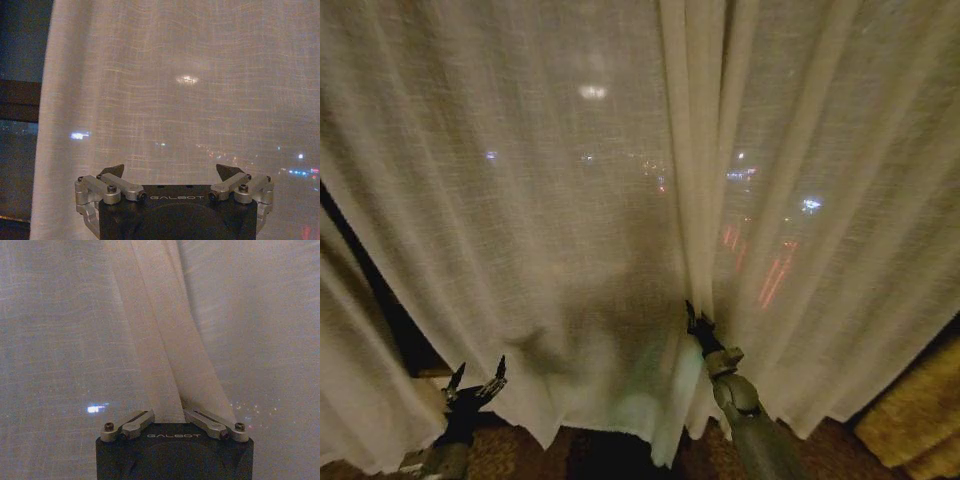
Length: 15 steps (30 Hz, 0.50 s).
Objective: Open the curtains by pulling them apart, changing their state from closed to fully open.
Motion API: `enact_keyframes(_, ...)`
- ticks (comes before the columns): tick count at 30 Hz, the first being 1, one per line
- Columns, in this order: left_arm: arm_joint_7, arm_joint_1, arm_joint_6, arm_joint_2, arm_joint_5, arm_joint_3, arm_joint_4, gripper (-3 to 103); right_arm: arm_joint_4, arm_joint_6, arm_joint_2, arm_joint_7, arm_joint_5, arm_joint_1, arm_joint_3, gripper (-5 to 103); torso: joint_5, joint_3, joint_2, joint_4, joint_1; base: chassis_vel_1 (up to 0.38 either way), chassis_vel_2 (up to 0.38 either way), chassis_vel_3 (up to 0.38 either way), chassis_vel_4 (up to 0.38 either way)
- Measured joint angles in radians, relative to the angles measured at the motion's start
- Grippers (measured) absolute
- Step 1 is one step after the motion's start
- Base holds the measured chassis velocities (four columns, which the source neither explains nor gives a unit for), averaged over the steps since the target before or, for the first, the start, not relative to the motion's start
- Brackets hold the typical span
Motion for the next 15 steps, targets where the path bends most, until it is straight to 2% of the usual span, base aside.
enact_keyframes(7,0.0,0.0,0.0,0.0,0.0,0.0,0.0,100,0.002,0.003,-0.003,-0.001,0.001,-0.005,0.008,0,0.0002,0.0,0.0,-0.0004,0.0,-0.306,-0.307,0.302,0.302)
enact_keyframes(11,0.0,0.0,0.0,0.0,0.0,0.0,0.0,100,0.004,0.005,-0.005,0.002,0.004,-0.008,0.011,0,0.0006,0.0,0.0,-0.0004,0.0,-0.103,-0.117,0.134,0.083)
enact_keyframes(15,0.0,0.0,0.0,0.0,0.0,0.0,0.0,100,0.006,0.009,-0.006,0.005,0.003,-0.008,0.012,0,-0.0004,0.0,0.0,-0.0001,0.0,-0.013,-0.053,0.006,0.005)
